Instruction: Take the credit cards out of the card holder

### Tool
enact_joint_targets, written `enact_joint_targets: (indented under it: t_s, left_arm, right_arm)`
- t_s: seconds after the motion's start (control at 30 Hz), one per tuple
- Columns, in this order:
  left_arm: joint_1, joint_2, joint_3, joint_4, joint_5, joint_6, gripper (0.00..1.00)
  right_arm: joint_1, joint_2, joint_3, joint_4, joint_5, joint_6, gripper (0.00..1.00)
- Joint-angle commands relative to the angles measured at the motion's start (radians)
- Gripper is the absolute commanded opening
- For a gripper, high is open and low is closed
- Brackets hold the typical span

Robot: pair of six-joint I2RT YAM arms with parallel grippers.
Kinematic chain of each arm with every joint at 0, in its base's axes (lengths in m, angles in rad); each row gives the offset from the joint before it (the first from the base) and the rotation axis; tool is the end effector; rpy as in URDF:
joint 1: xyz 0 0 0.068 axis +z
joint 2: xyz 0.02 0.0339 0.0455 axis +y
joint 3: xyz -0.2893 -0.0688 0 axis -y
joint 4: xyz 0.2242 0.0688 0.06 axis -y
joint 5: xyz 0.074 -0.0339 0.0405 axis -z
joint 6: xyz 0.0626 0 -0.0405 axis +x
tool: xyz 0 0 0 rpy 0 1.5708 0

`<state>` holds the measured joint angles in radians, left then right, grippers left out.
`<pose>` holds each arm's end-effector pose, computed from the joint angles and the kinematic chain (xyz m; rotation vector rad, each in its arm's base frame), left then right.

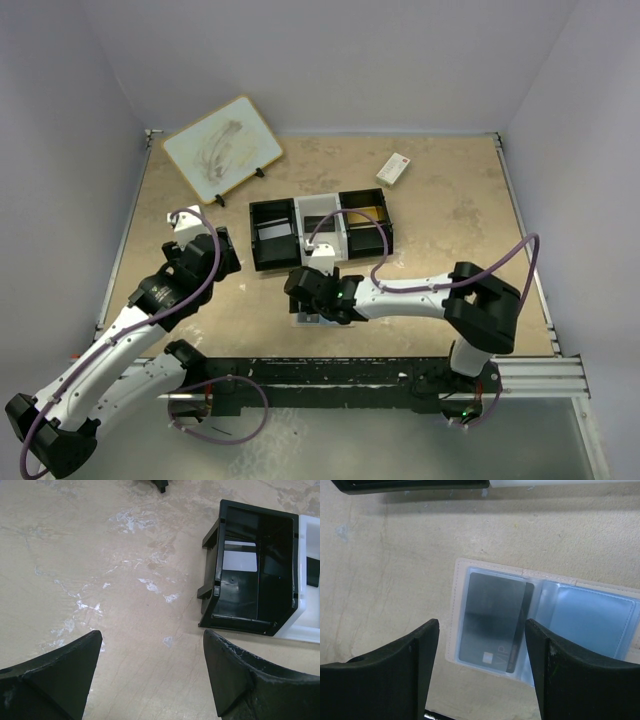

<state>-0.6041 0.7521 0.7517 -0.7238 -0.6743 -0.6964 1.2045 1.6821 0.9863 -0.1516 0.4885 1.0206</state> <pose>0.1251 -0.0388 0.2896 -0.4259 2.0715 0.0131 0.1522 0.3146 0.2064 0.0049 2.3558 0.5372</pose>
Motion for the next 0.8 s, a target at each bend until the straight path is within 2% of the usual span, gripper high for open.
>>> enact_joint_targets:
  t_s: [0.0, 0.2, 0.33, 0.47, 0.53, 0.63, 0.77]
  left_arm:
    - [0.004, -0.009, 0.032, 0.018, -0.009, -0.003, 0.8]
    - [0.004, -0.006, 0.032, 0.018, -0.002, -0.001, 0.8]
    - [0.004, -0.004, 0.03, 0.023, 0.007, 0.002, 0.8]
    - [0.004, -0.001, 0.028, 0.033, 0.03, 0.013, 0.8]
    - [0.004, 0.0, 0.024, 0.039, 0.043, 0.017, 0.8]
    - [0.004, 0.001, 0.023, 0.047, 0.067, 0.02, 0.8]
    - [0.004, -0.016, 0.003, 0.078, 0.144, -0.025, 0.8]
  right_arm:
    - [0.005, 0.036, 0.06, -0.076, 0.044, 0.04, 0.72]
    - [0.005, 0.115, 0.103, -0.146, 0.035, 0.051, 0.69]
    - [0.004, 0.152, 0.122, -0.186, 0.054, 0.076, 0.61]
    - [0.004, 0.143, 0.103, -0.156, 0.037, 0.073, 0.55]
    - [0.004, 0.142, 0.104, -0.151, 0.029, 0.065, 0.57]
    - [0.003, 0.151, 0.102, -0.14, 0.016, 0.062, 0.46]
    - [-0.008, 0.122, 0.045, -0.045, -0.045, 0.044, 0.45]
